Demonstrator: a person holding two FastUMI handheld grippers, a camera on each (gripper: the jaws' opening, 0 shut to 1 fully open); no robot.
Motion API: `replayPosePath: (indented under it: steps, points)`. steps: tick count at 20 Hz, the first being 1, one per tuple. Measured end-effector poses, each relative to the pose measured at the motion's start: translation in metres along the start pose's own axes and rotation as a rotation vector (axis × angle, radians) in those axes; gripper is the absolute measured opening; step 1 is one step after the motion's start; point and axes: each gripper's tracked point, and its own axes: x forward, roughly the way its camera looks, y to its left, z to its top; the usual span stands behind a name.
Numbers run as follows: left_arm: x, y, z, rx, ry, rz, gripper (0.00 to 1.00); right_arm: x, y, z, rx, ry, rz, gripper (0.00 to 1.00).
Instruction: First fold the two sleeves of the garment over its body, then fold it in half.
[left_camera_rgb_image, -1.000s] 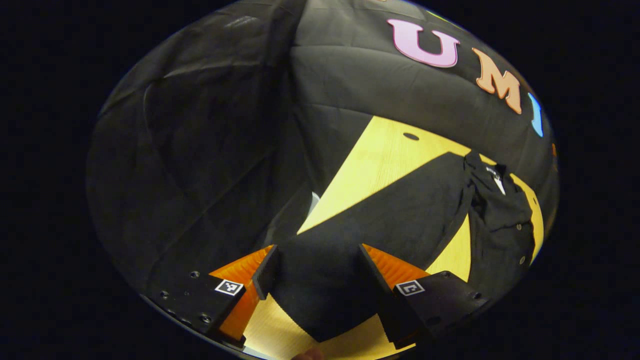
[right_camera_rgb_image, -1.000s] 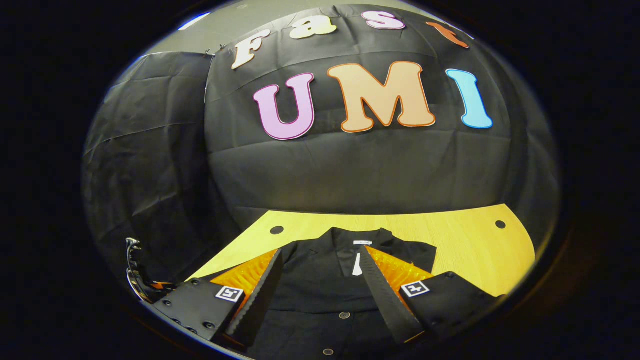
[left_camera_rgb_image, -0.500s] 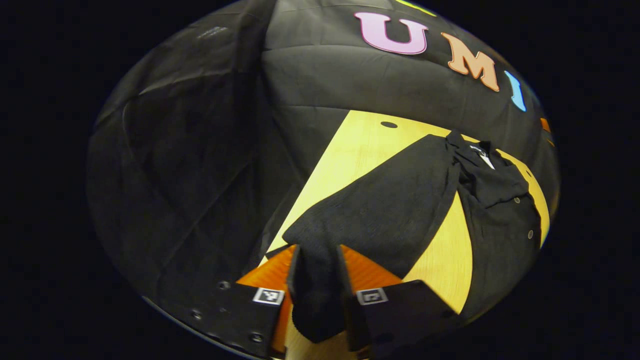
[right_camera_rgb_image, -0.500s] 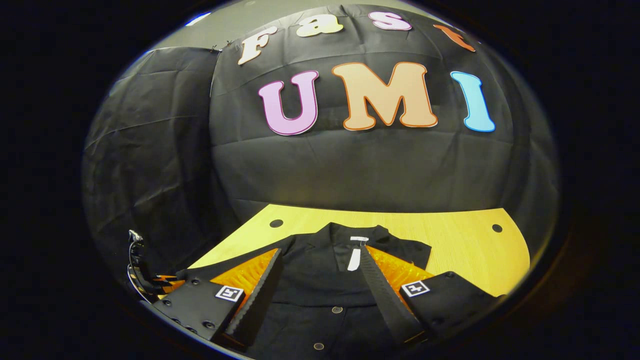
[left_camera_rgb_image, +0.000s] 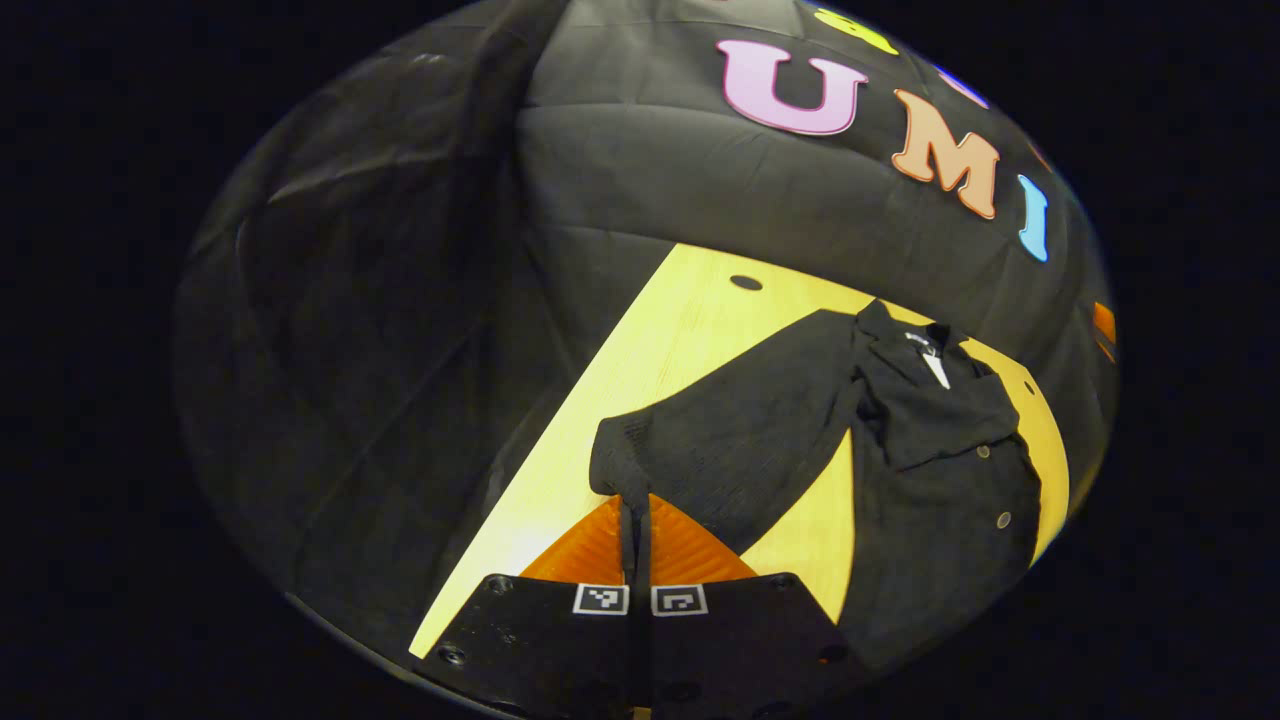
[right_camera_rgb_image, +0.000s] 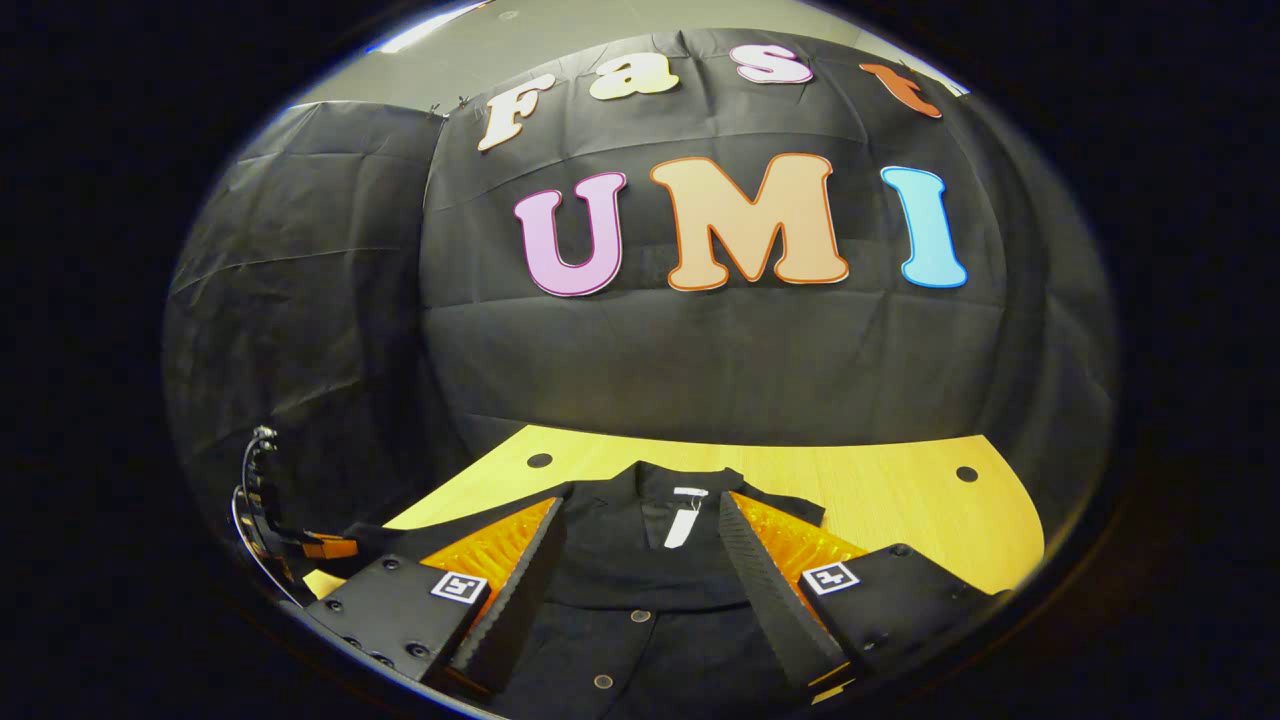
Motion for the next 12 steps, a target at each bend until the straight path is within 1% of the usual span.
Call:
replayPosePath:
  steps: [5,6,8,12]
  points:
    - [-0.016,-0.063,0.07,0.09,-0.102,-0.094,0.0,-0.017,-0.021,-0.011,0.034,-0.001,-0.013,0.98]
    - [-0.02,-0.08,0.081,0.108,-0.118,-0.131,0.0,-0.02,-0.027,-0.013,0.042,0.001,-0.019,0.98]
    - [-0.024,-0.11,0.106,0.138,-0.172,-0.175,0.0,-0.028,-0.038,-0.018,0.058,0.007,-0.027,0.98]
    - [-0.024,-0.171,0.133,0.187,-0.226,-0.27,0.0,-0.044,-0.067,-0.024,0.081,-0.004,-0.062,0.98]
